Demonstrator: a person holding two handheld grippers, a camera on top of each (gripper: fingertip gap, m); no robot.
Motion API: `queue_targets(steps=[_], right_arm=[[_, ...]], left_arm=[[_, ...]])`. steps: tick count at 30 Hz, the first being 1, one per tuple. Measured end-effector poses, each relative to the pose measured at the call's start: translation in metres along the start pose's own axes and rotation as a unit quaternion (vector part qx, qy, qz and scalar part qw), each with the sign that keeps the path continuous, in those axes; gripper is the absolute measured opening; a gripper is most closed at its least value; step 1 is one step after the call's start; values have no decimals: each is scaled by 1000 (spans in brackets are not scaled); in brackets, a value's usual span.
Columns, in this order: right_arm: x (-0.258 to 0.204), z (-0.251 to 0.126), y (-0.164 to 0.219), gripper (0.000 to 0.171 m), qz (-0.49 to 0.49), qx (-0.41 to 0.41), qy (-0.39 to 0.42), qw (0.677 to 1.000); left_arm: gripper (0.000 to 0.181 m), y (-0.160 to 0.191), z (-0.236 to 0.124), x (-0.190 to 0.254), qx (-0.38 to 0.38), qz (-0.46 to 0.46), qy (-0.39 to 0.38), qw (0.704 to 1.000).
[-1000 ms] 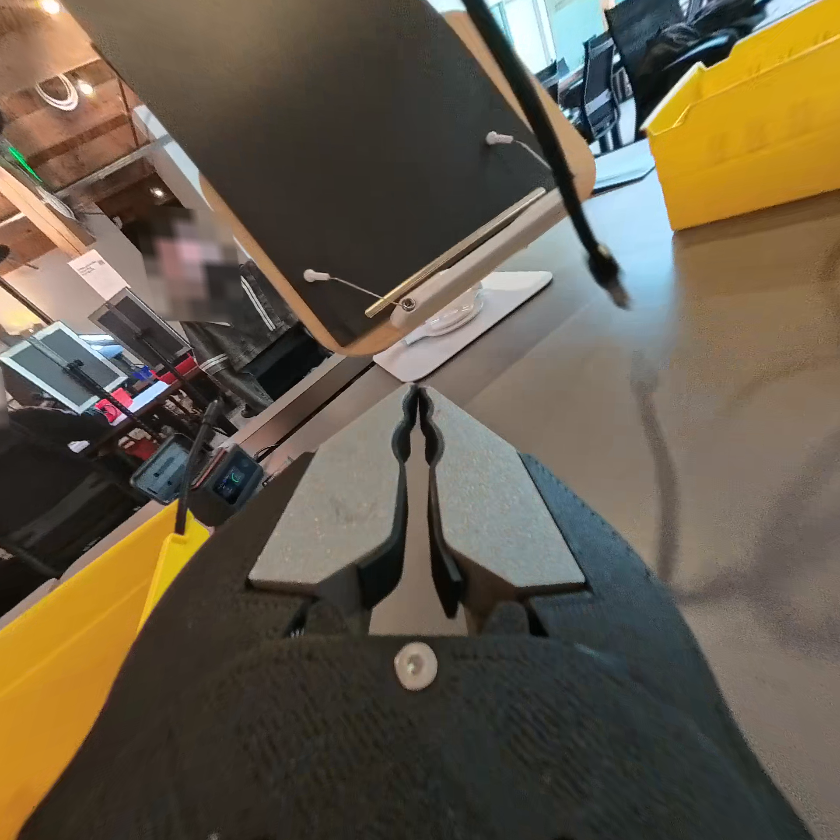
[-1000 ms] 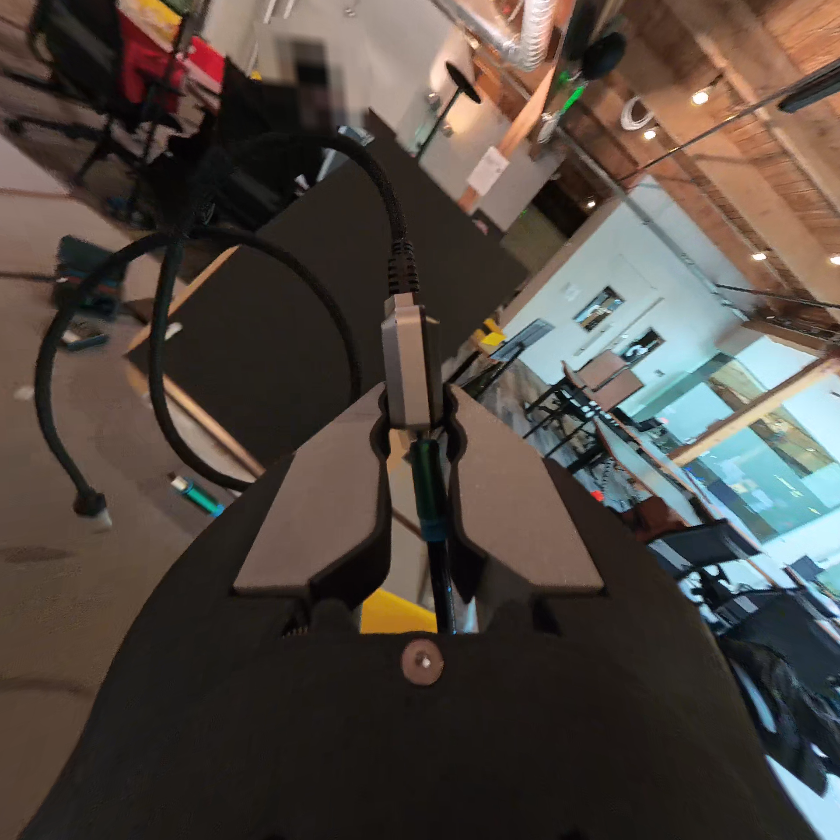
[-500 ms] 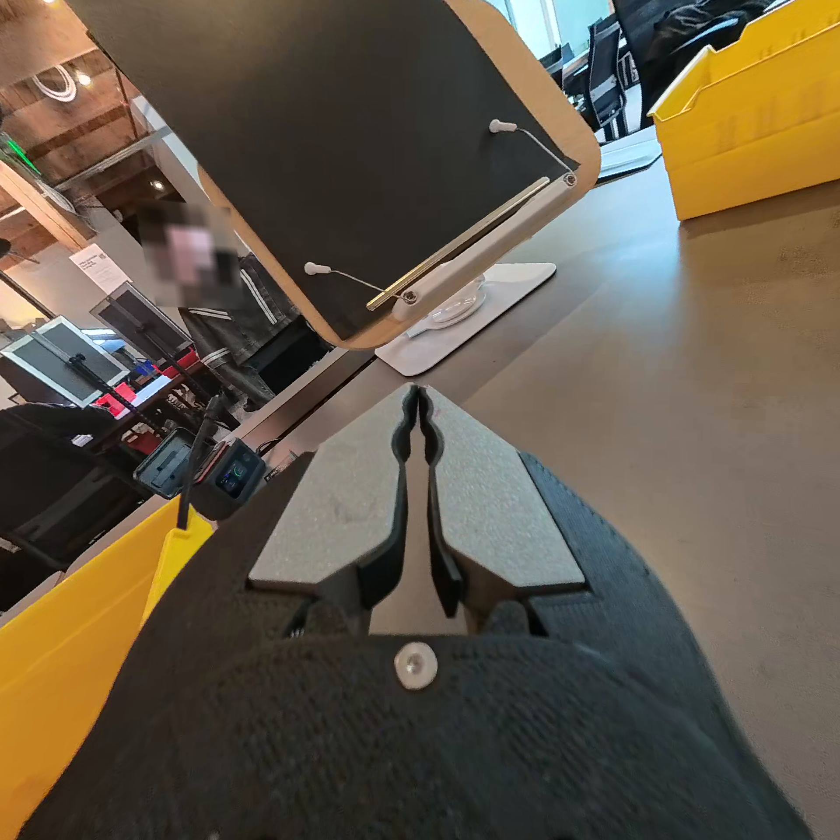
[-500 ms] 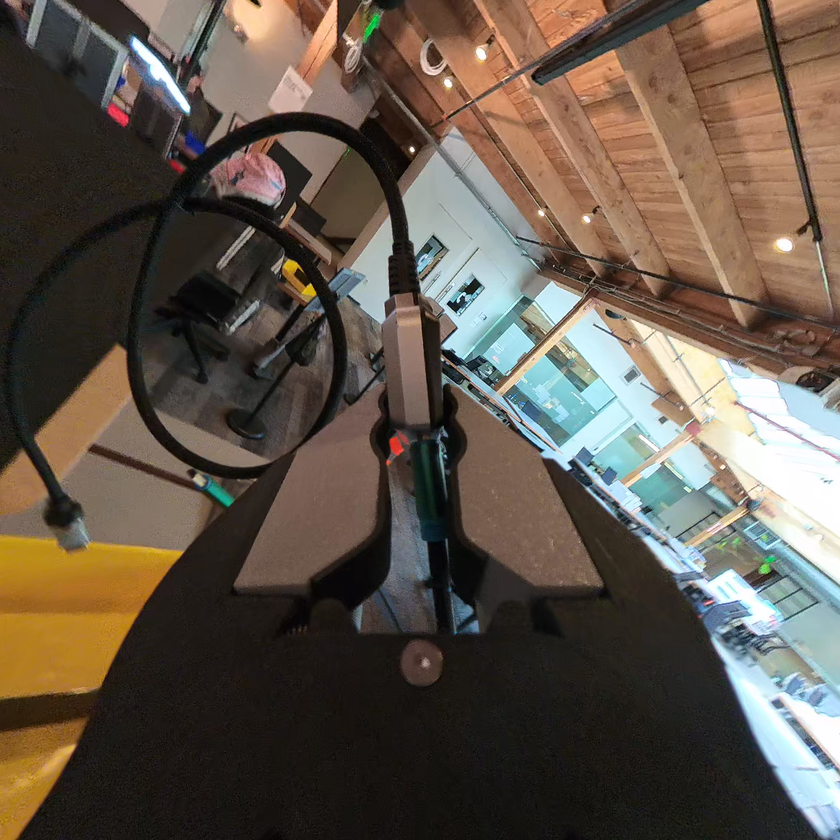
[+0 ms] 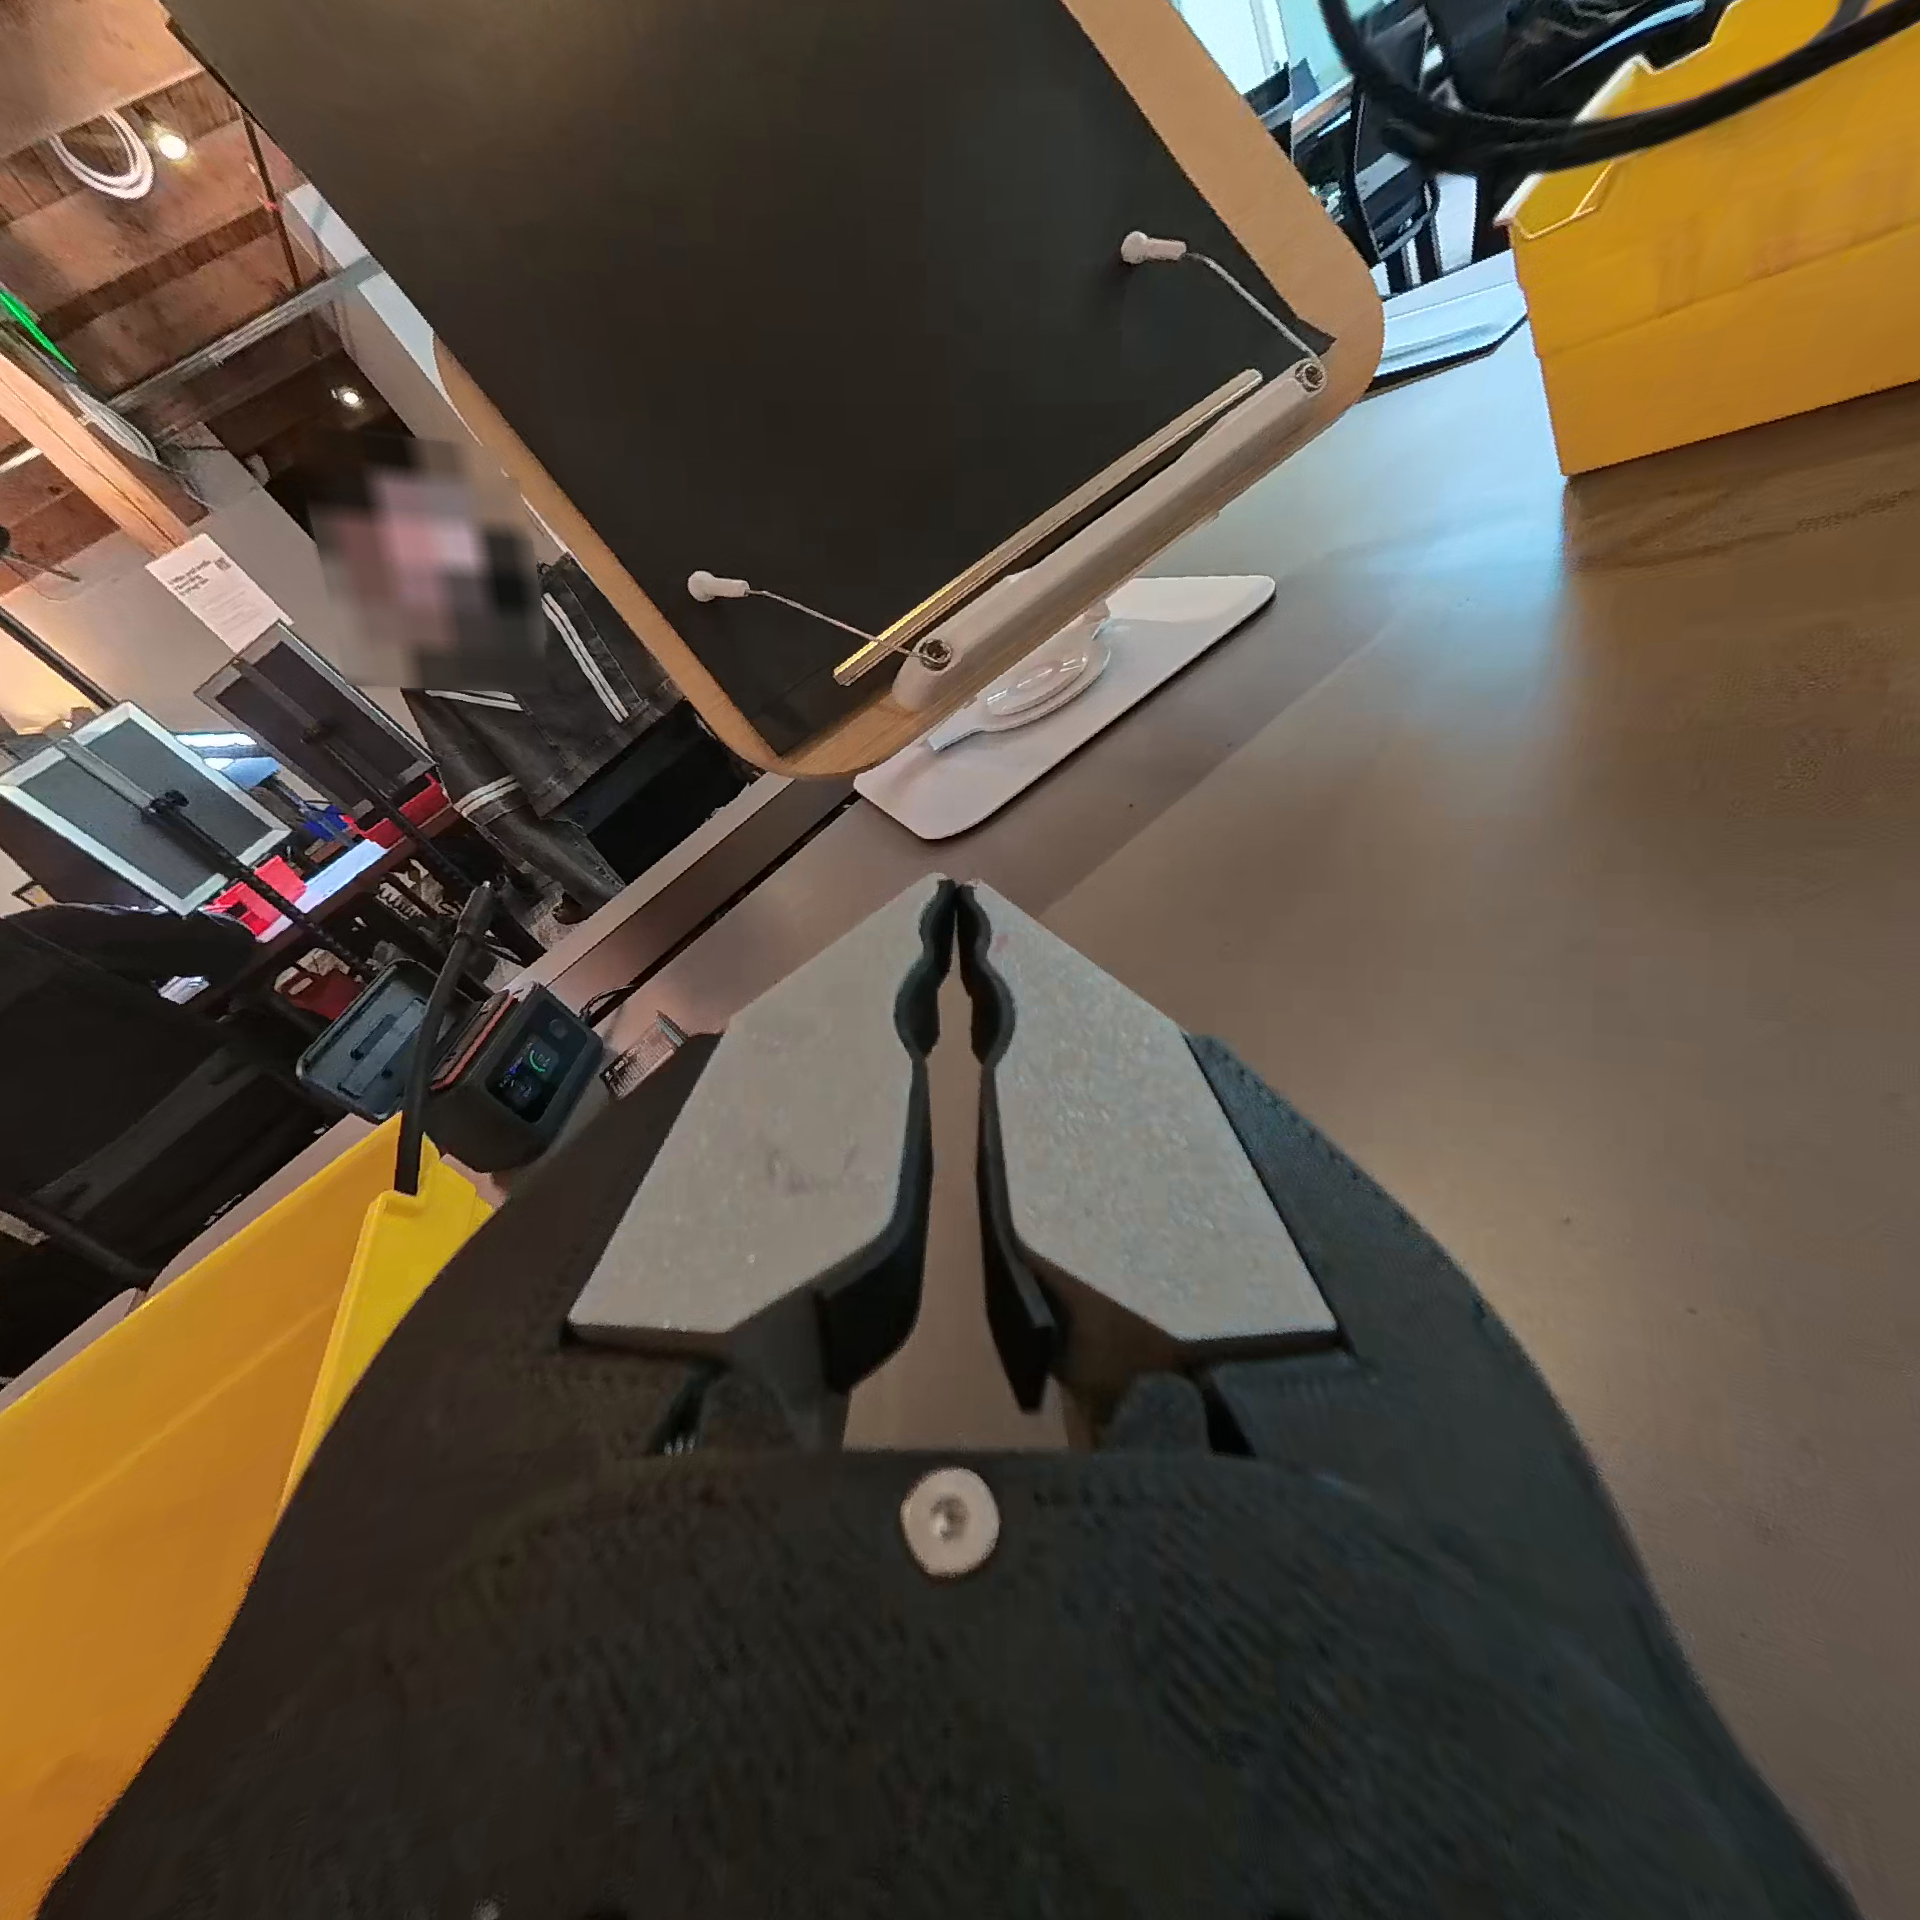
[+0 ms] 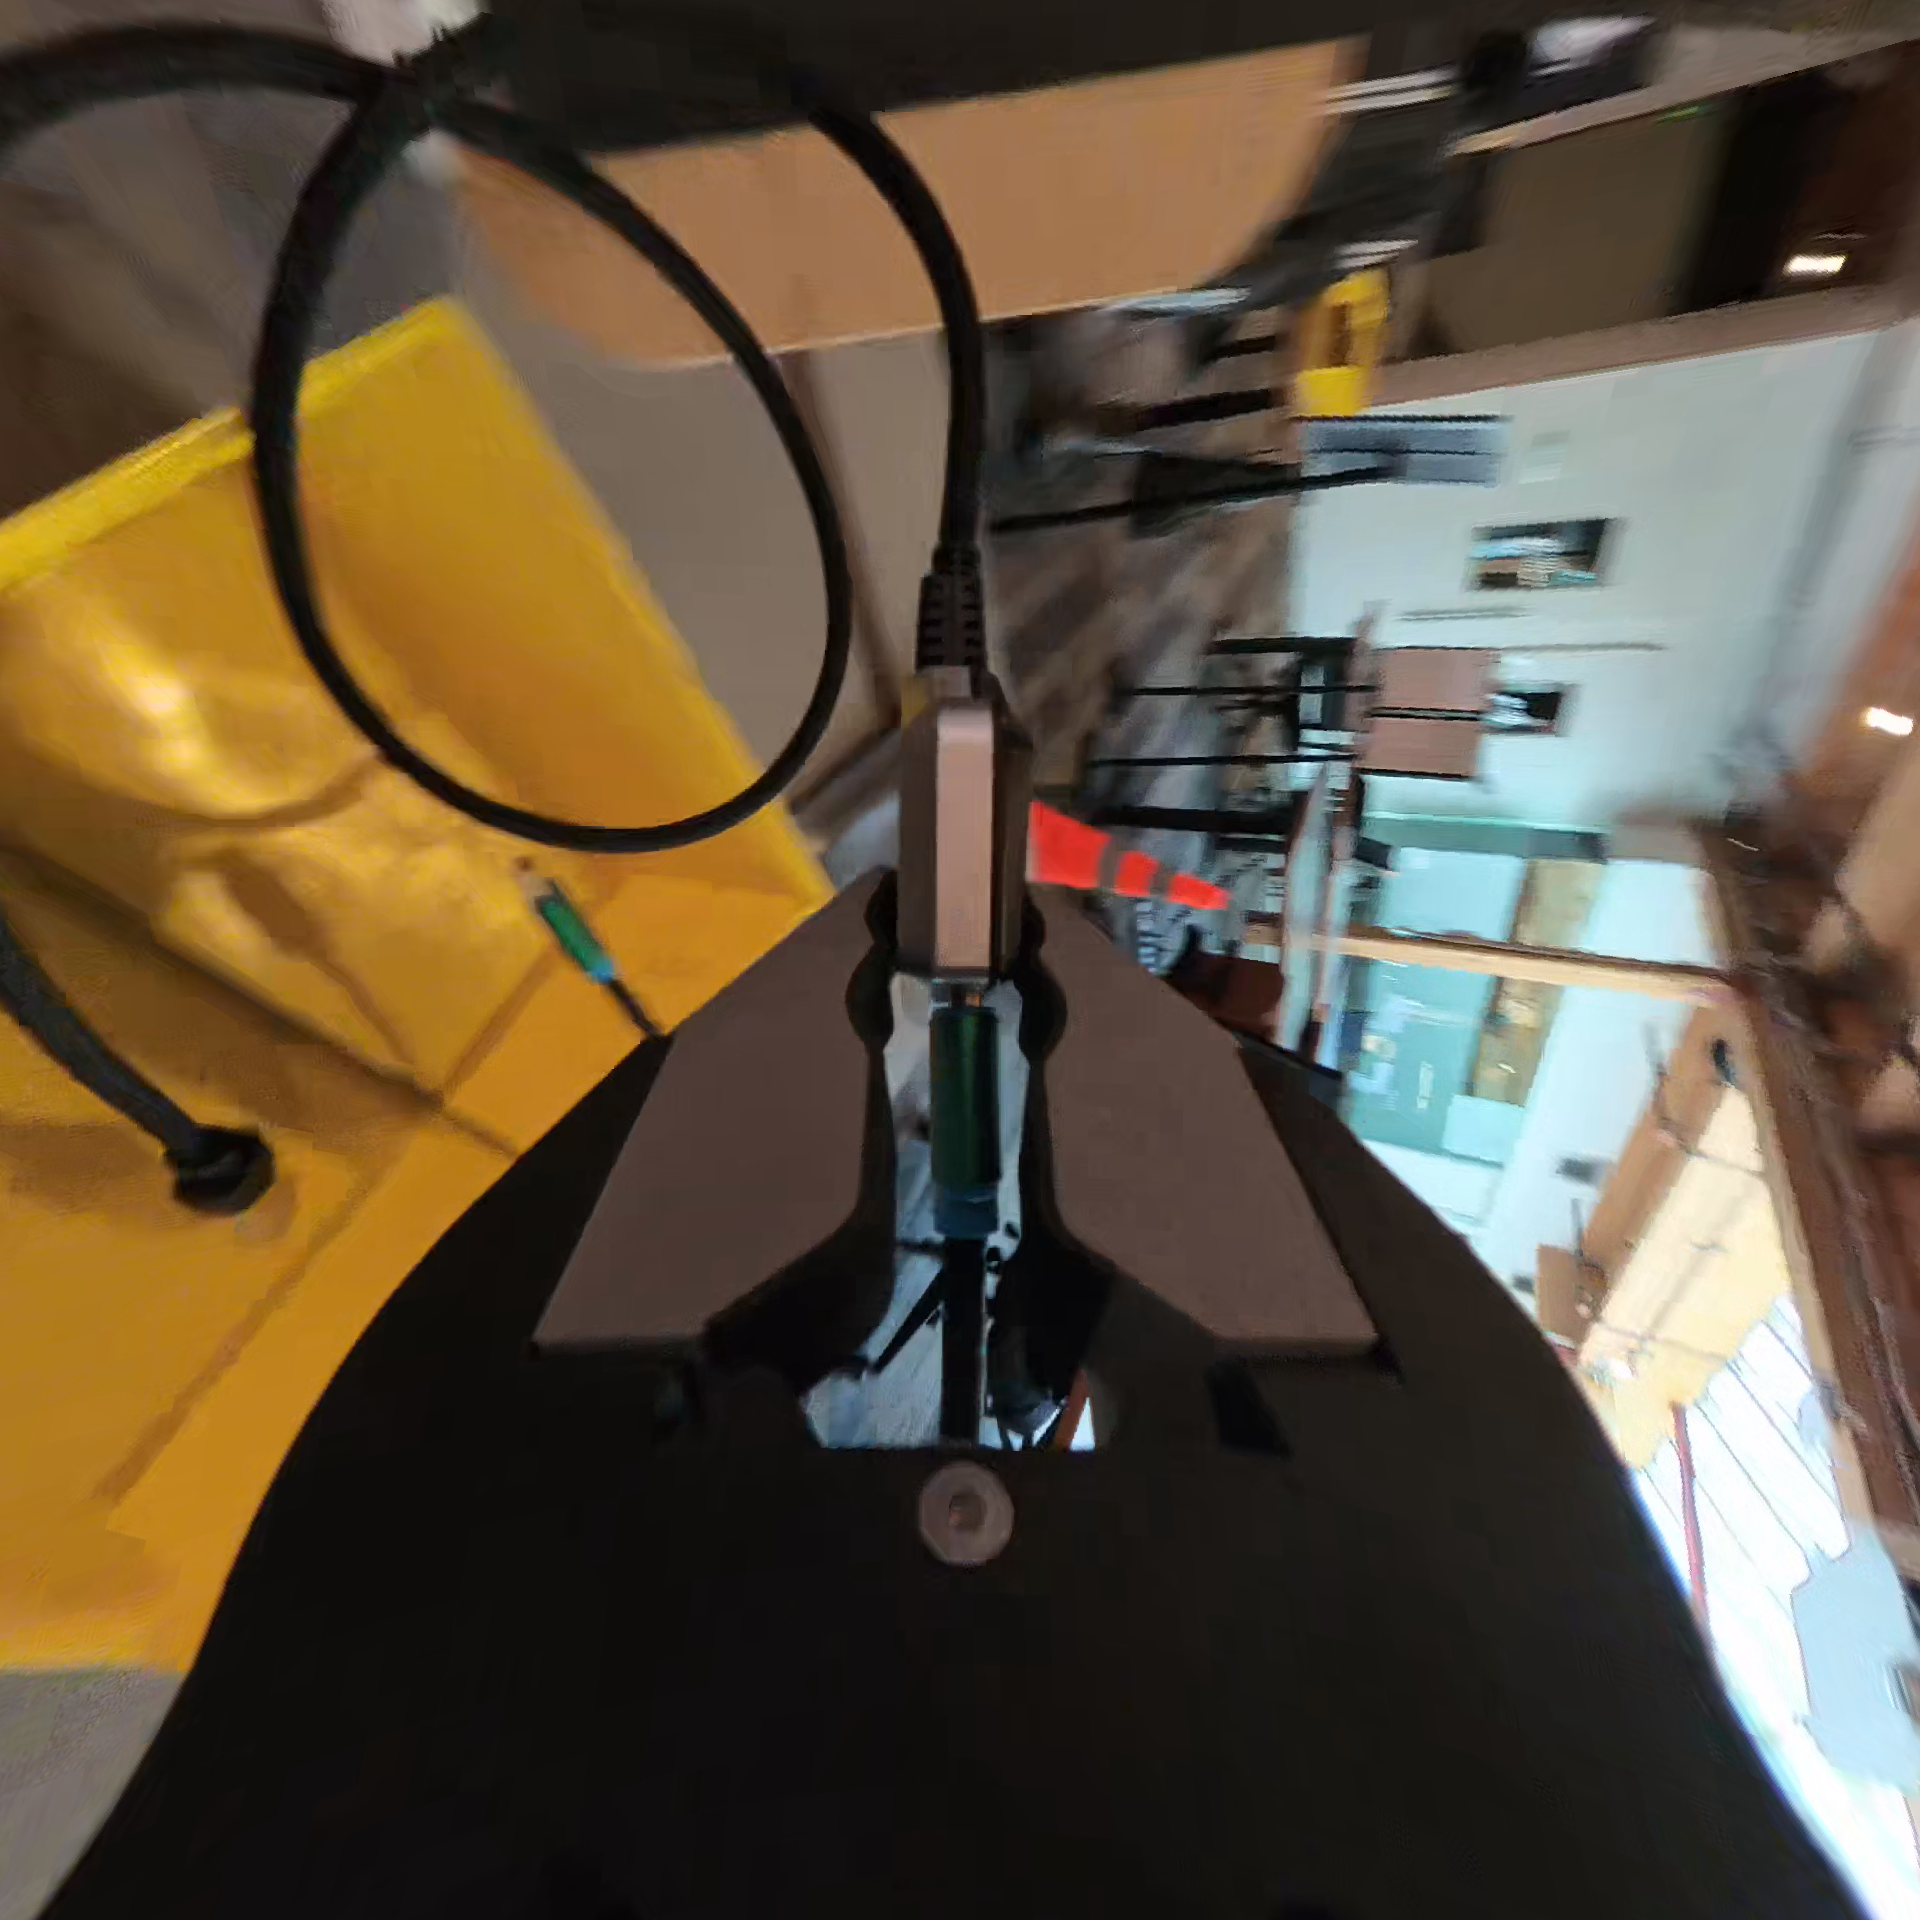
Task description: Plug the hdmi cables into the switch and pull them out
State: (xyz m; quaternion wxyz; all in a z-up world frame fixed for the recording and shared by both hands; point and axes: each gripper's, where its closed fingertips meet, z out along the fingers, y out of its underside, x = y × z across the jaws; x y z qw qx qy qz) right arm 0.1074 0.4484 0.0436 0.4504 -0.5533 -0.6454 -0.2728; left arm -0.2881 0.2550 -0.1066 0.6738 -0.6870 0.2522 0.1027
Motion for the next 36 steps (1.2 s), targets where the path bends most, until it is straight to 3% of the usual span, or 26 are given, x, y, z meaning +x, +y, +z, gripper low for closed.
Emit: queue_targets(steps=[4, 6, 11, 15, 21, 23, 27, 30, 33, 36], right_arm=[[-89, 44, 15, 18, -59, -51, -172, 982], [-96, 65, 19, 19, -64, -77, -171, 980], [-133, 90, 36, 19, -19, -146, -304, 941], [-158, 107, 72, 18, -111, -239, -300, 917], [-144, 108, 66, 22, -50, -218, -279, 934], [-125, 97, 49, 26, 14, -160, -269, 950], [-86, 58, 29, 42, 153, -46, -275, 948], [-43, 46, 62, 39, 290, -23, -201, 935], [-26, 47, 143, 36, 475, -87, -136, 865], [-61, 50, 219, 23, 596, -188, -129, 770]], left_arm=[[0, -1, 3, 7, 0, 9, 11, 1000], [0, -1, 5, 12, -2, 21, 18, 1000], [0, 4, 6, 17, -13, 42, 25, 999], [0, 3, 5, 15, -10, 30, 24, 999], [0, 8, 7, 20, -20, 36, 33, 999], [0, 9, 7, 19, -23, 29, 35, 999], [0, 10, 7, 20, -23, 28, 37, 999], [0, 10, 7, 20, -24, 31, 36, 999], [0, 10, 7, 19, -25, 30, 34, 999], [0, 10, 7, 20, -27, 33, 33, 999]])
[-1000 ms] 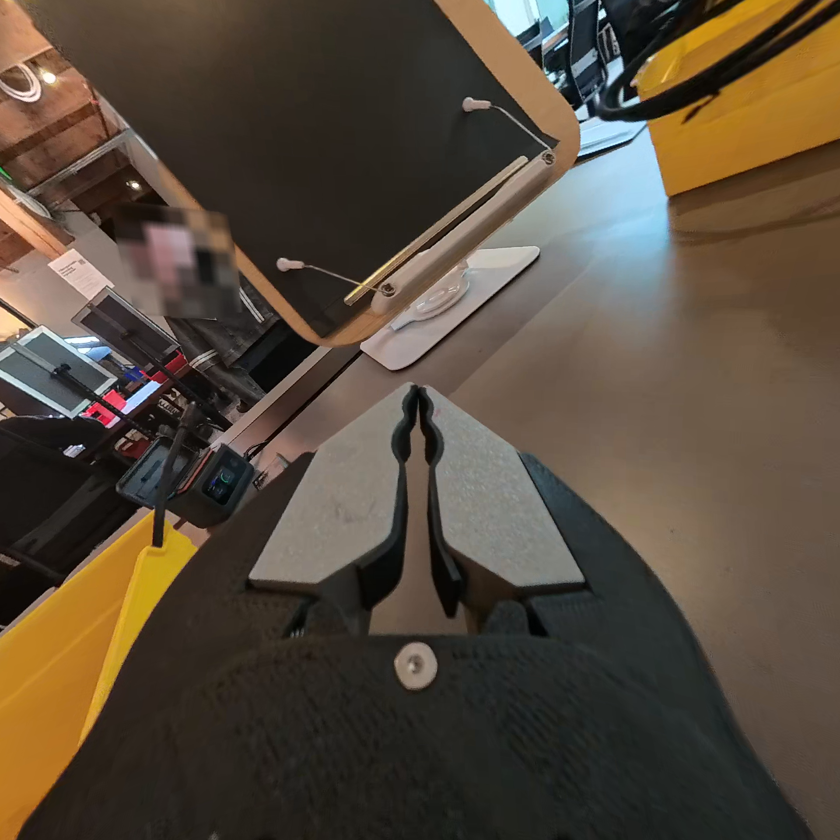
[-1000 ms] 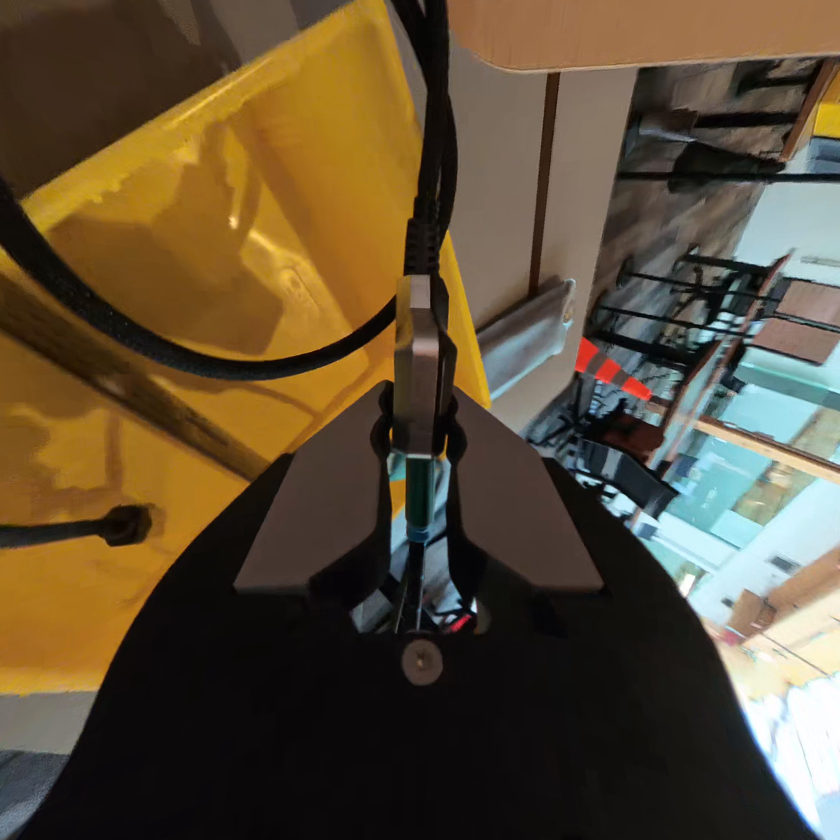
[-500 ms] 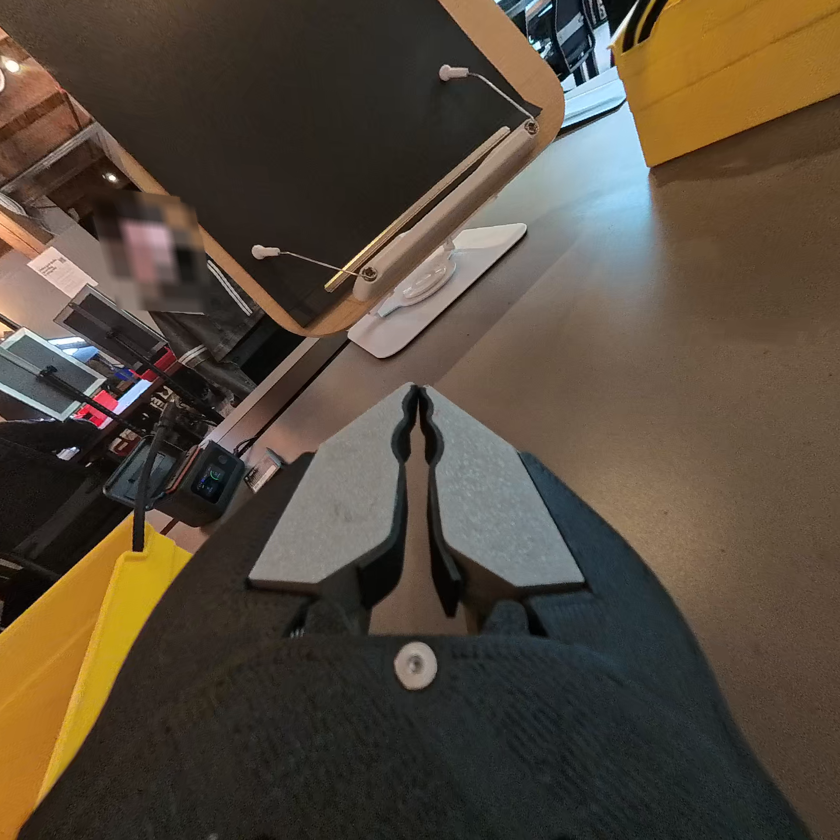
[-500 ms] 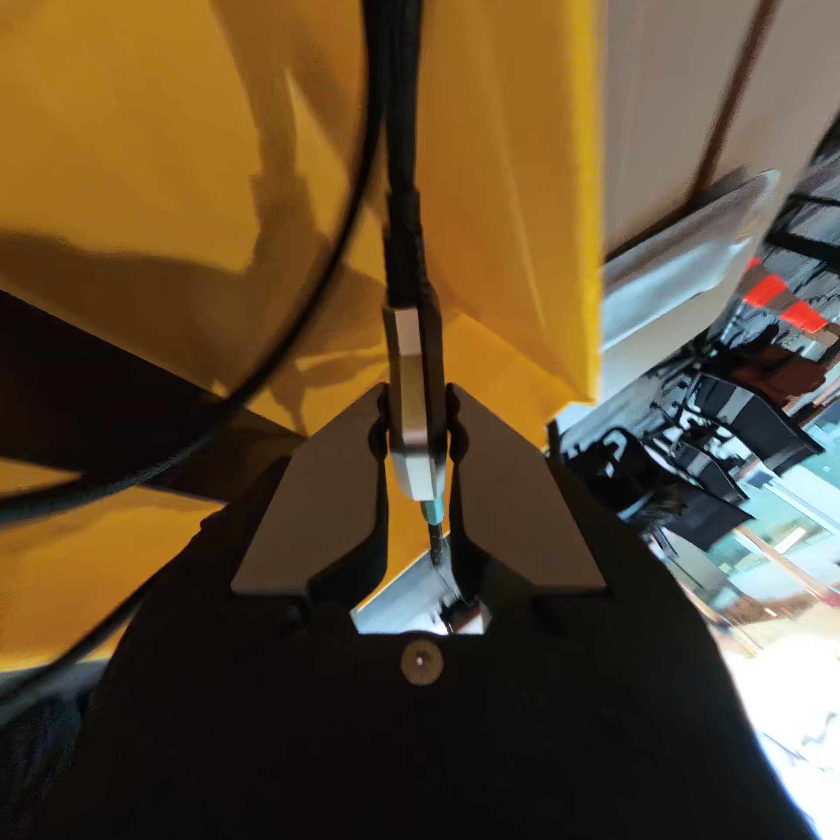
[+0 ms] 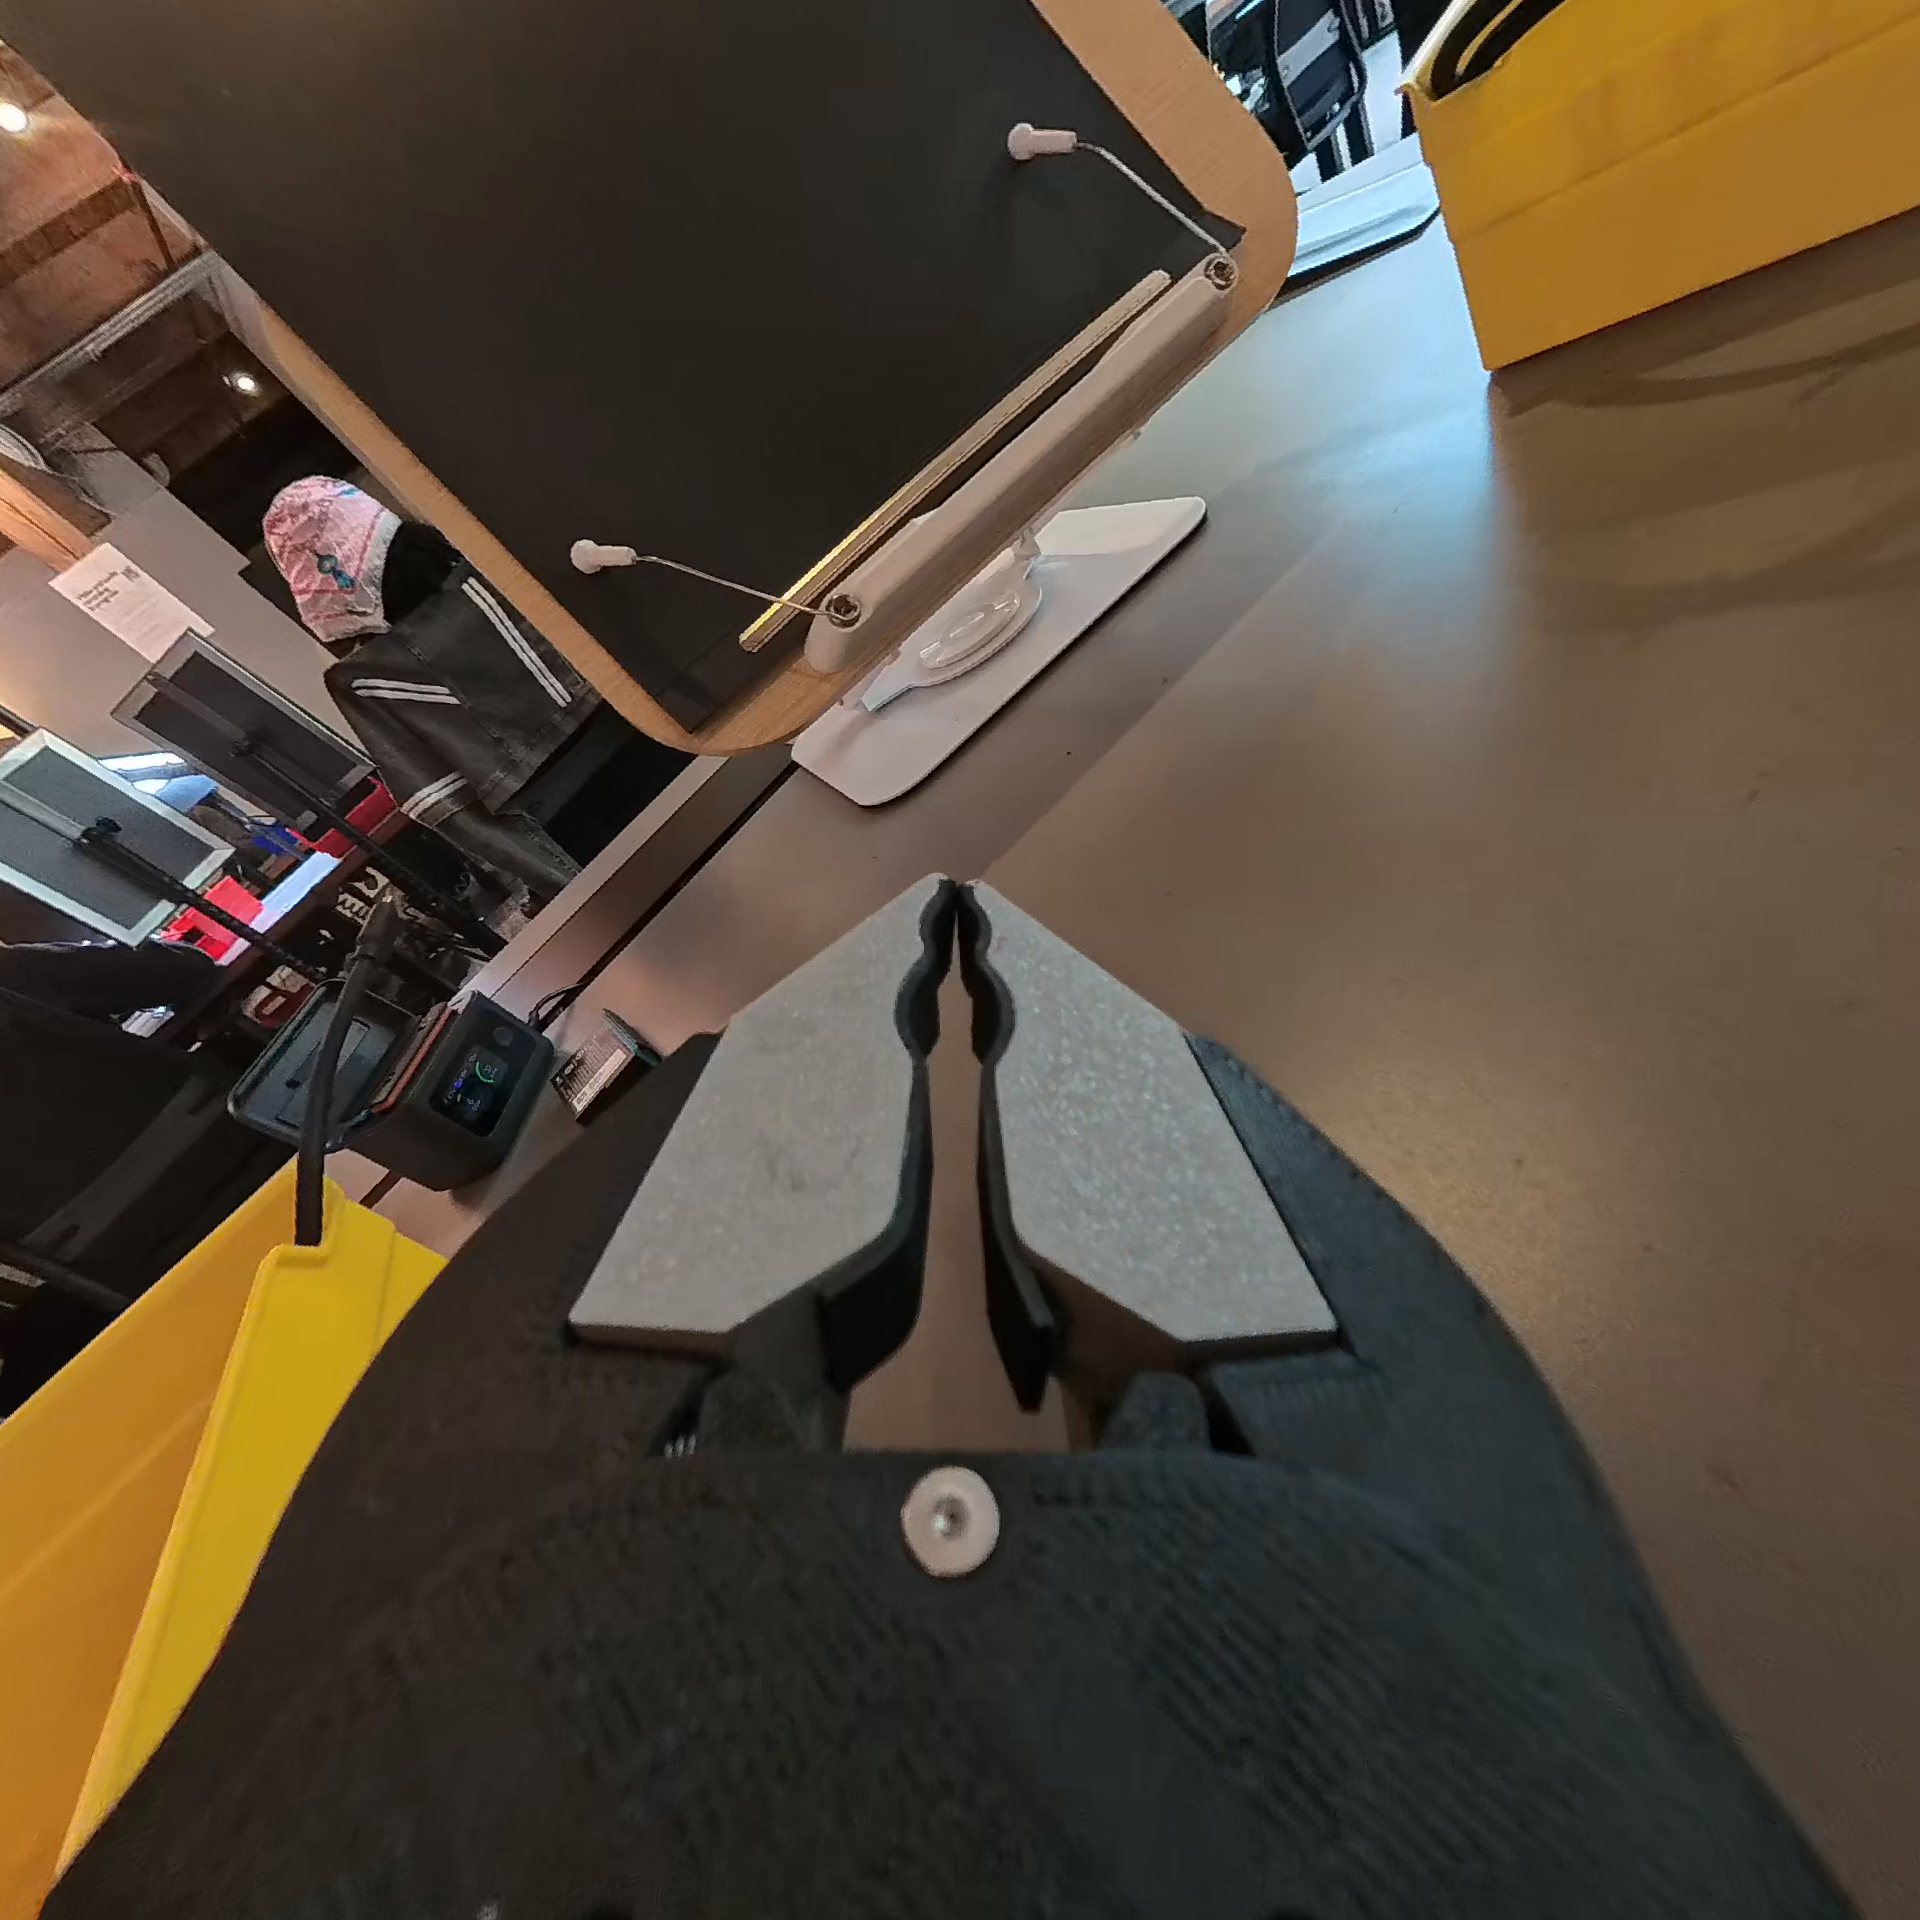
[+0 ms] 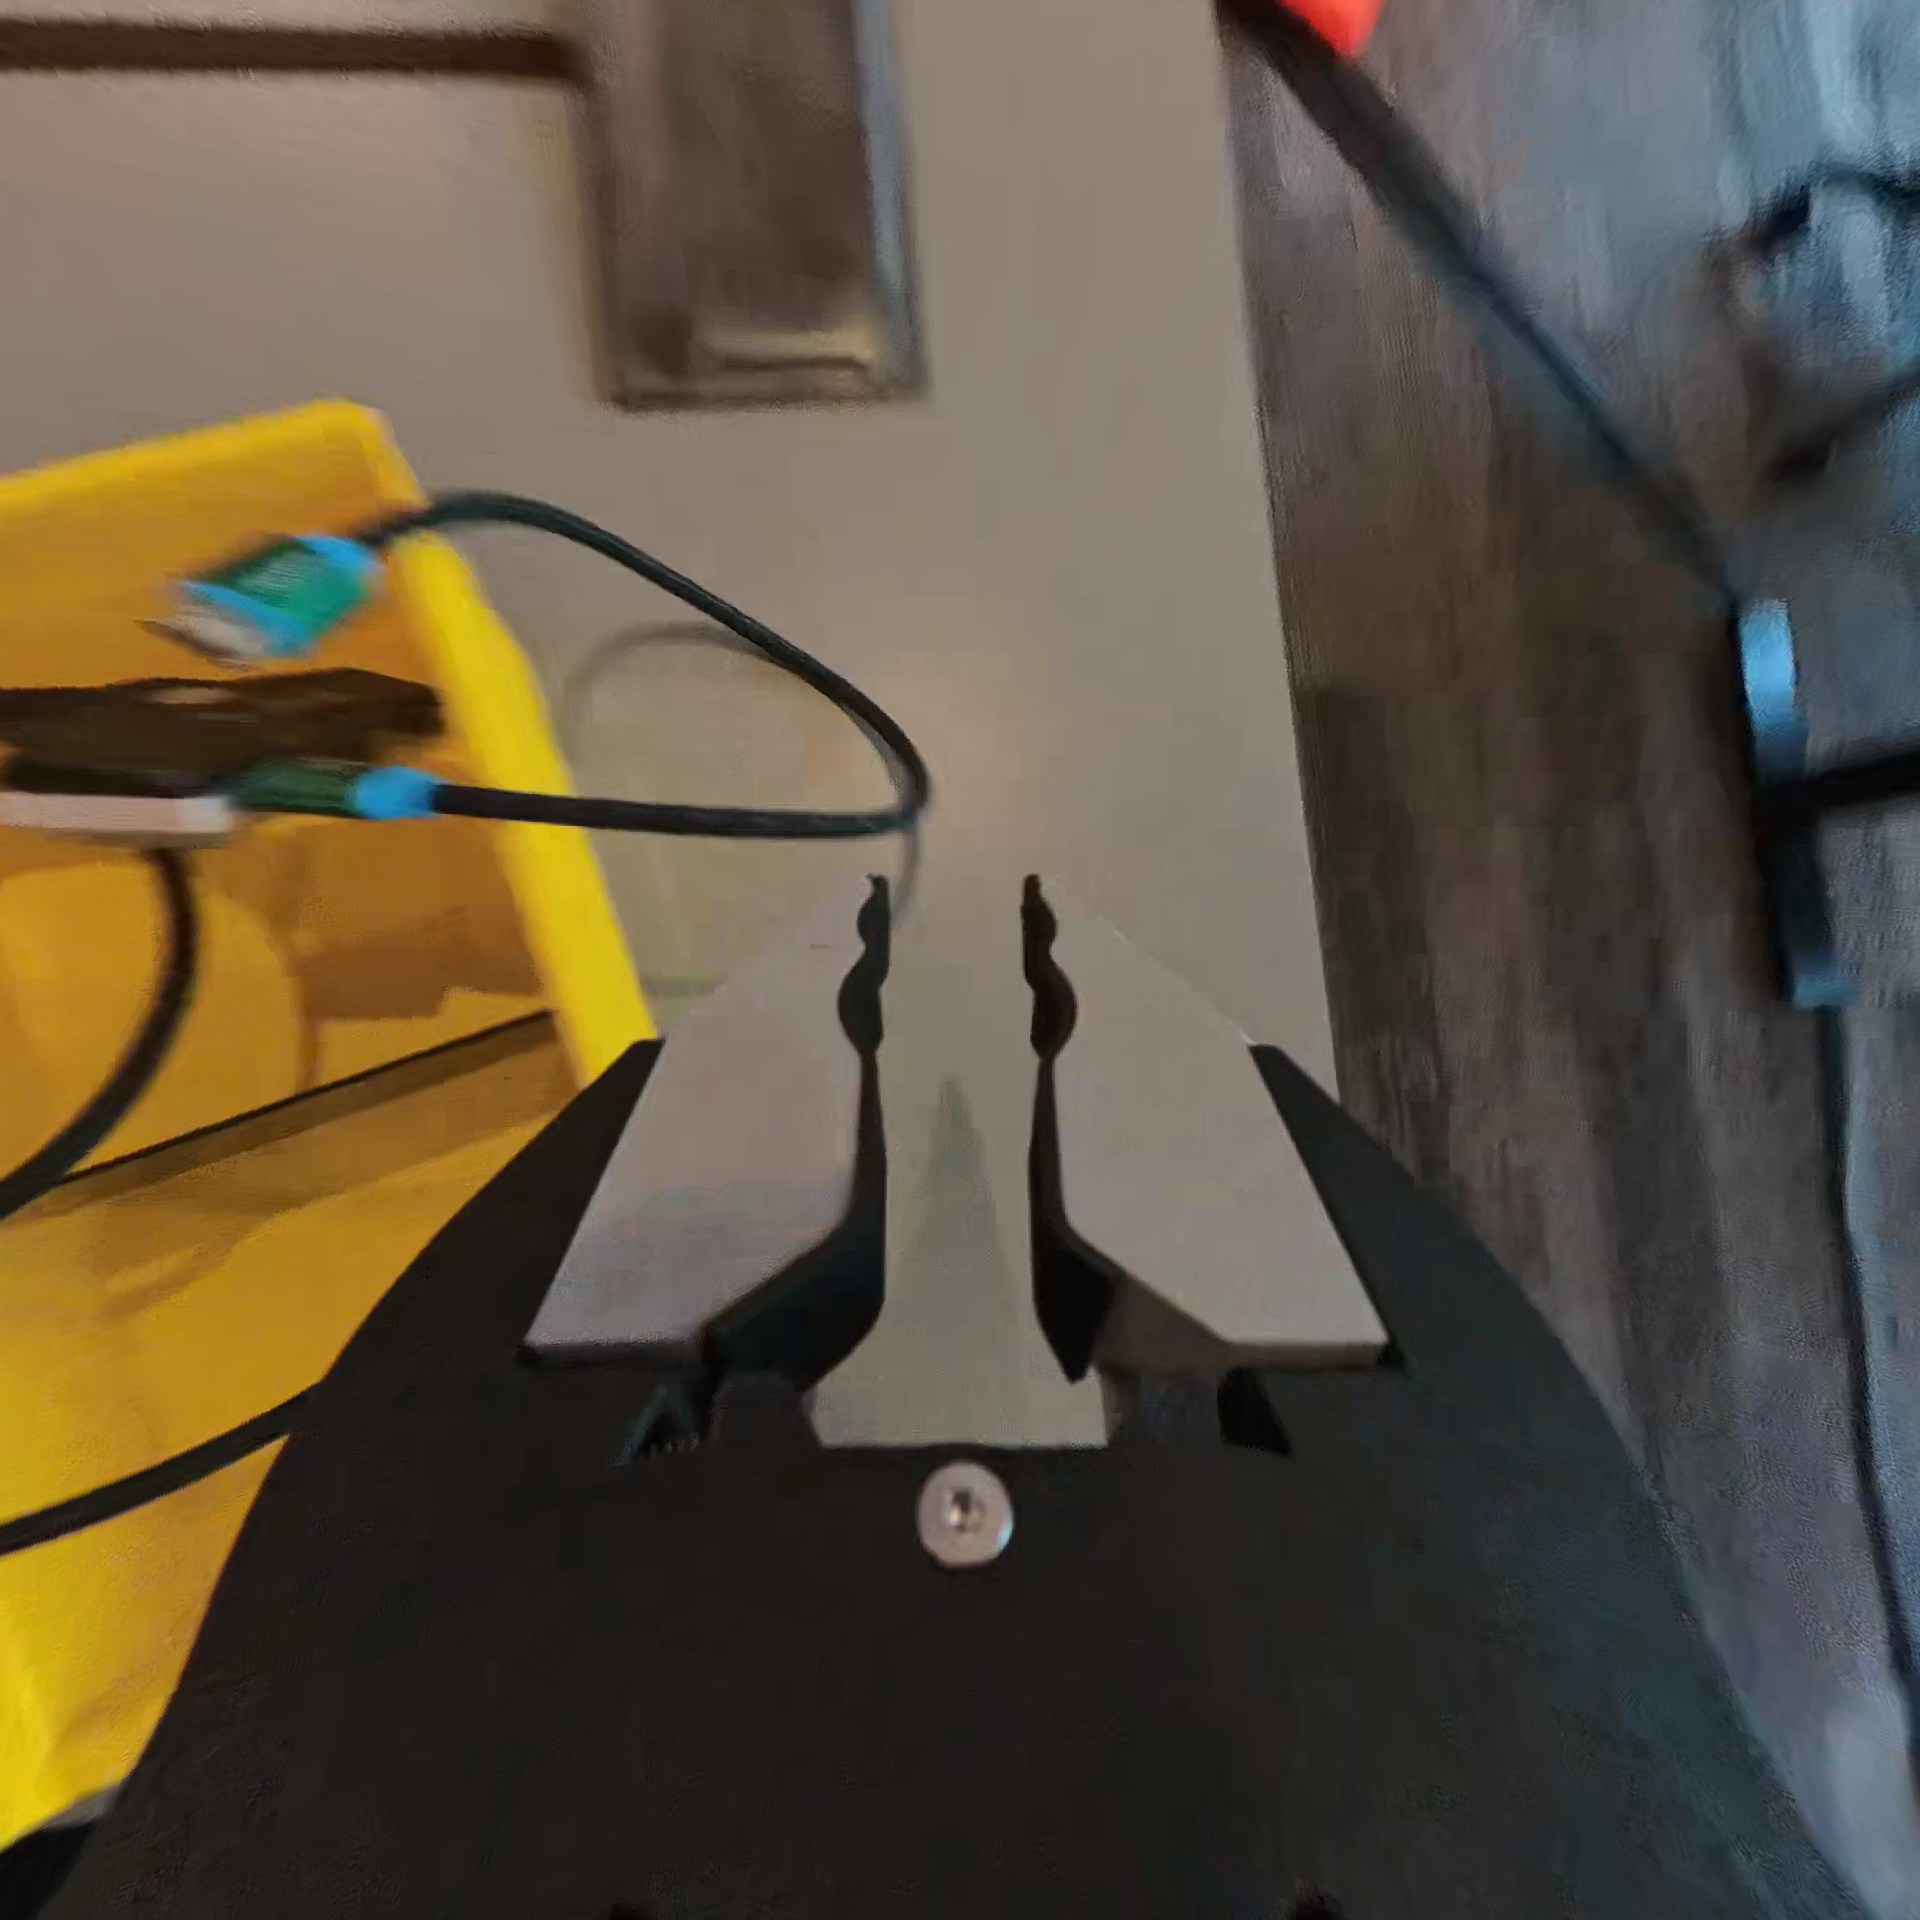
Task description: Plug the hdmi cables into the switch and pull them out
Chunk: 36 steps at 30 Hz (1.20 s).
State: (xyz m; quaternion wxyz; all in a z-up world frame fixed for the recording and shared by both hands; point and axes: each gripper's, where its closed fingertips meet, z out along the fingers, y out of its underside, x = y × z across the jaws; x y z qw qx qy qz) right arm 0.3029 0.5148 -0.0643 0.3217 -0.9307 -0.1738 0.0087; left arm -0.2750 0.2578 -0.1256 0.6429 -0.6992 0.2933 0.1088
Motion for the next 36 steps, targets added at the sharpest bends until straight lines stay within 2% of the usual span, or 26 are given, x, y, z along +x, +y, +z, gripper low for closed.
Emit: queue_targets(steps=[2, 3, 4, 7, 8, 12, 13, 17, 19, 22, 24, 27, 29, 33, 34, 35, 36], right_arm=[[21, 20, 25, 23, 57, -31, 11, 998], [22, 30, 32, 28, 89, -39, -5, 995], [17, 39, 34, 35, 129, -38, -40, 990], [-6, 50, 19, 42, 240, -9, -178, 954], [-10, 54, 18, 46, 257, -19, -199, 946], [-19, 76, 23, 56, 285, -67, -230, 928], [-27, 79, 23, 46, 291, -77, -254, 919], [-41, 85, 27, 42, 304, -101, -306, 896], [-32, 79, 16, 43, 303, -70, -306, 900], [-22, 56, -18, 49, 267, 16, -289, 919], [-31, 38, -36, 56, 215, 41, -281, 934], [-75, 9, -59, 65, 115, 69, -305, 943], [-108, 0, -62, 67, 50, 58, -306, 949], [-138, 25, -49, 60, -61, -6, -212, 975], [-139, 34, -41, 46, -81, -35, -181, 980], [-134, 42, -33, 18, -98, -62, -142, 983], [-128, 46, -31, 16, -112, -73, -106, 985]], left_arm=[[0, 0, 0, 1, -1, 2, -1, 1000], [0, -1, 1, 2, -1, 2, 0, 1000], [0, -1, 1, 2, -2, 2, -1, 1000], [0, 0, 2, 3, -4, 8, -2, 1000], [0, 0, 2, 3, -5, 9, -2, 1000], [0, 1, 2, 4, -8, 12, 1, 1000], [0, 1, 3, 4, -8, 13, 2, 1000], [0, 3, 2, 3, -10, 13, 2, 1000], [0, 3, 2, 2, -10, 11, 2, 1000], [0, 3, 2, 2, -10, 10, 3, 1000], [0, 3, 2, 3, -11, 14, 4, 1000], [0, 3, 3, 4, -12, 18, 5, 1000], [0, 3, 3, 4, -12, 17, 6, 1000], [0, 3, 3, 5, -12, 20, 6, 1000], [0, 3, 3, 4, -12, 21, 5, 1000], [0, 4, 2, 4, -13, 22, 4, 1000], [0, 4, 2, 3, -13, 22, 2, 1000]])
